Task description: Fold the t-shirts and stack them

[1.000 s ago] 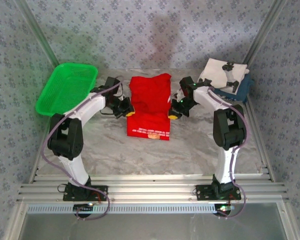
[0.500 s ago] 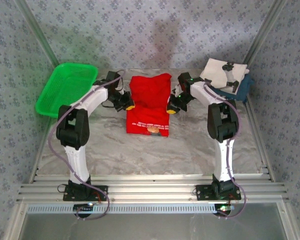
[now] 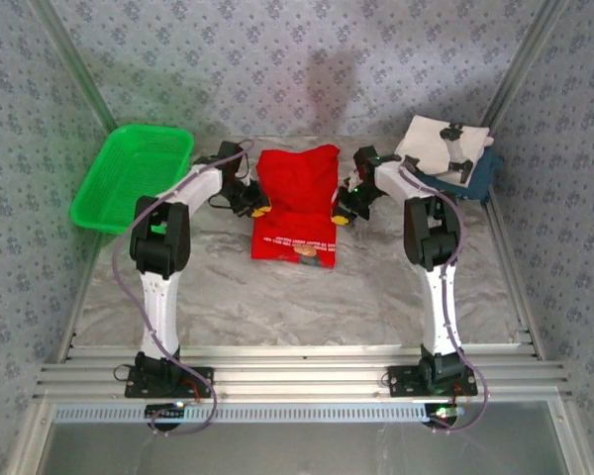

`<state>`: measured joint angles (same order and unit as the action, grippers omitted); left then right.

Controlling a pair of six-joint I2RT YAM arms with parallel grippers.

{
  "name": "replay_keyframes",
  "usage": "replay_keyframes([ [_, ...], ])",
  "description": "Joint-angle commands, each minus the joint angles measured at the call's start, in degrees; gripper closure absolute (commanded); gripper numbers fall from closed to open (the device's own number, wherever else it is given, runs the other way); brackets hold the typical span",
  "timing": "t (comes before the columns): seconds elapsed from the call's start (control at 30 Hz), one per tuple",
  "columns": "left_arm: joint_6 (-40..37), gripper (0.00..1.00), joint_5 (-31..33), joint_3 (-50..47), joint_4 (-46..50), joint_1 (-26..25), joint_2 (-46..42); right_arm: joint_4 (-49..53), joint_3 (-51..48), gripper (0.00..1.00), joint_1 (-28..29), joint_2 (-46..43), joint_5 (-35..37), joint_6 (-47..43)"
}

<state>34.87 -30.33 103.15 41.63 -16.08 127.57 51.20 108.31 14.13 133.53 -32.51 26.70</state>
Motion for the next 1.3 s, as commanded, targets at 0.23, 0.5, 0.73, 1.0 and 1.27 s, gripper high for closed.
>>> replay_keyframes([
  [0.23, 4.82, 0.40, -3.33, 20.88, 2.71, 1.83, 0.32, -8.59, 6.12, 0.52, -3.30, -6.12, -4.66, 8.81],
  [0.5, 4.44, 0.33, -1.23, -7.86, -2.39, 1.29, -21.38, -14.99, -21.27, 0.59, -1.21, -28.50, -2.87, 8.87],
  [0.73, 8.73, 0.85, -3.07, -28.77, -14.22, -1.80, -24.41, -32.63, -38.05, 0.97, 2.33, -25.41, -4.07, 16.55],
  [1.0, 8.75, 0.86, -1.45, -17.24, -14.68, -2.12, -10.03, -35.47, -29.08, 0.99, 2.59, -14.27, -1.64, 17.07],
  [1.27, 7.94, 0.84, -0.44, -0.92, -8.39, -0.45, -1.07, -30.24, -15.53, 0.97, 0.86, -5.90, -2.64, 17.46],
])
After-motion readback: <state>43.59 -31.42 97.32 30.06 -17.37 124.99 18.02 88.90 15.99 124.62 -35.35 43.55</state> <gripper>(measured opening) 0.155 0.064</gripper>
